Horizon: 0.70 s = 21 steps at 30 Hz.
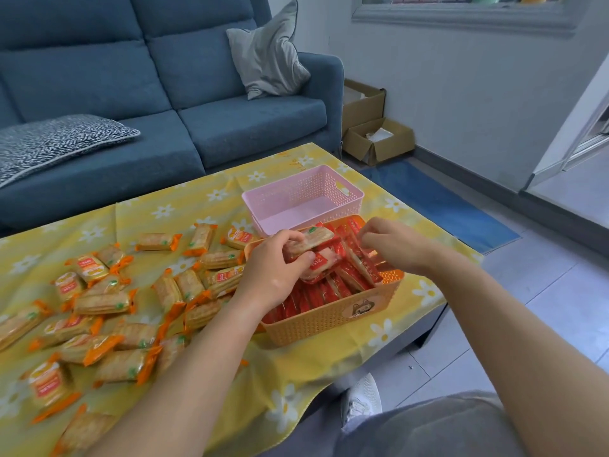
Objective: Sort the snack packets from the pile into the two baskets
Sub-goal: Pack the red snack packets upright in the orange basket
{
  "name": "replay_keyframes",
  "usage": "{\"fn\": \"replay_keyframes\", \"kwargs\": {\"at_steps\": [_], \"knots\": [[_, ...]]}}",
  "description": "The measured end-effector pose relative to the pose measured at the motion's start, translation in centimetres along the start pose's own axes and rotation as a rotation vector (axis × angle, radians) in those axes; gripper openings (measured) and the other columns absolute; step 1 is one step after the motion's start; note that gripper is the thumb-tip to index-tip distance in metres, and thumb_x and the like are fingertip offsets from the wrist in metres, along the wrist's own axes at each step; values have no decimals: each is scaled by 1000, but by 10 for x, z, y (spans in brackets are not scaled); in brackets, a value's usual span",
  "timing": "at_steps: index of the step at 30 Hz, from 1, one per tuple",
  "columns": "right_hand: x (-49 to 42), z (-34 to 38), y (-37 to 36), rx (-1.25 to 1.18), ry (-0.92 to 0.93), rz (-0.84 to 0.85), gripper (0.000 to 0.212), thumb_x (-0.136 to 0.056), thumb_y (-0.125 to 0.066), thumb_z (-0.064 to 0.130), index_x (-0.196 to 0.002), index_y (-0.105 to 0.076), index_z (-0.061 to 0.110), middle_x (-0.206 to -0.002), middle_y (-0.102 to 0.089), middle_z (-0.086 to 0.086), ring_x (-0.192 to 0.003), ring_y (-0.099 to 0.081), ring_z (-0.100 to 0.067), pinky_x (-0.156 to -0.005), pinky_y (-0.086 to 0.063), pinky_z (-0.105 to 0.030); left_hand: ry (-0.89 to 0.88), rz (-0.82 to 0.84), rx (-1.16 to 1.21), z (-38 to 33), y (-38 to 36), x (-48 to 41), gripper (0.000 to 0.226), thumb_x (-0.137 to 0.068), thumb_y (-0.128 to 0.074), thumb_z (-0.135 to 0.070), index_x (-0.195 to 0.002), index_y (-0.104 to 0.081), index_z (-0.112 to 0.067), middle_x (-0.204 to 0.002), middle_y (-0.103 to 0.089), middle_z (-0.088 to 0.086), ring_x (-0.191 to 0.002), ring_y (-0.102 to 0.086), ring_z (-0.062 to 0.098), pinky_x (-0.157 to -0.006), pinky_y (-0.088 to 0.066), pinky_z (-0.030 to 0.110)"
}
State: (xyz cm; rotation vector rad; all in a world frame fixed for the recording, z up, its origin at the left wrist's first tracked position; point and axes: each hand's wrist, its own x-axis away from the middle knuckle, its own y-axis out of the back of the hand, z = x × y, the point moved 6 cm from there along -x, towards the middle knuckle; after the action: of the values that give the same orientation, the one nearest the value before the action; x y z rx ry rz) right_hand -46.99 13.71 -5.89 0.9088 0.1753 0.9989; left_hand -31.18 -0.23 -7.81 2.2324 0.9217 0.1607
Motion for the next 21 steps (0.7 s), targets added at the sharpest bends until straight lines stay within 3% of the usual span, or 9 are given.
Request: {"fn": "replay_keyframes", "kwargs": {"at_steps": [2, 3, 5, 8, 12, 15, 17, 19, 21], "knots": [[1, -3, -4, 68, -52, 37, 47, -95, -59, 47, -117, -59, 6, -108, -68, -20, -96, -69, -32, -87, -59, -48, 13, -35, 47, 2, 0, -1, 25, -92, -68, -41, -115, -63, -32, -118, -65, -12, -109, -58, 11, -88, -47, 31], [1, -3, -8, 185, -42, 48, 45, -91, -63, 48, -108, -62, 6, -98, -70, -16, -83, -67, -25, -78, -59, -45, 18, -52, 64, 2, 1, -1, 24, -92, -67, -41, -114, -63, -32, -115, -65, -12, -108, -59, 11, -89, -49, 32], [-2, -4, -12, 335, -22, 32, 33, -91, -63, 39, -79, -60, 9, -71, -60, -12, -60, -50, -19, -56, -47, -39, 18, -76, 90, 1, 1, -1, 23, -93, -67, -39, -114, -63, -31, -112, -66, -13, -106, -60, 10, -88, -50, 29], [-7, -6, -3, 301, -30, -63, 39, -95, -56, 33, -64, -48, 11, -58, -47, -4, -51, -42, -18, -52, -37, -32, 2, -117, 115, -1, 5, 0, 24, -94, -68, -36, -116, -63, -29, -110, -65, -15, -105, -59, 6, -82, -44, 18], [-7, -4, -19, 335, -23, 34, 40, -102, -49, 35, -69, -49, 11, -65, -53, -4, -55, -45, -17, -52, -38, -30, -2, -178, 167, -4, 11, 1, 25, -93, -68, -35, -117, -64, -29, -109, -64, -16, -100, -58, 0, -76, -42, 10], [-13, -7, -39, 363, -47, 162, 21, -100, -43, 16, -84, -55, 10, -83, -61, -6, -68, -54, -17, -57, -44, -30, -11, -172, 175, -8, 10, 1, 26, -93, -68, -36, -118, -64, -28, -110, -64, -16, -99, -57, -3, -79, -46, 16], [-12, -5, -39, 339, -61, 175, 21, -99, -41, 13, -81, -52, 12, -81, -57, -4, -68, -51, -16, -57, -42, -32, -23, -167, 162, -9, 8, 2, 26, -92, -69, -35, -117, -65, -28, -110, -65, -16, -100, -58, -1, -80, -45, 13], [-13, -3, -36, 264, -46, 166, 23, -98, -43, 16, -88, -61, 5, -89, -66, -13, -74, -59, -23, -67, -53, -42, -24, -178, 159, -9, 8, 3, 26, -92, -69, -35, -117, -65, -29, -111, -65, -16, -102, -58, 1, -80, -45, 13], [-12, -3, -36, 236, -45, 183, 27, -98, -44, 16, -98, -63, -3, -95, -68, -18, -77, -59, -27, -73, -53, -44, -17, -198, 179, -8, 9, 3, 27, -92, -69, -36, -118, -65, -29, -111, -66, -17, -103, -59, 1, -82, -46, 15]]}}
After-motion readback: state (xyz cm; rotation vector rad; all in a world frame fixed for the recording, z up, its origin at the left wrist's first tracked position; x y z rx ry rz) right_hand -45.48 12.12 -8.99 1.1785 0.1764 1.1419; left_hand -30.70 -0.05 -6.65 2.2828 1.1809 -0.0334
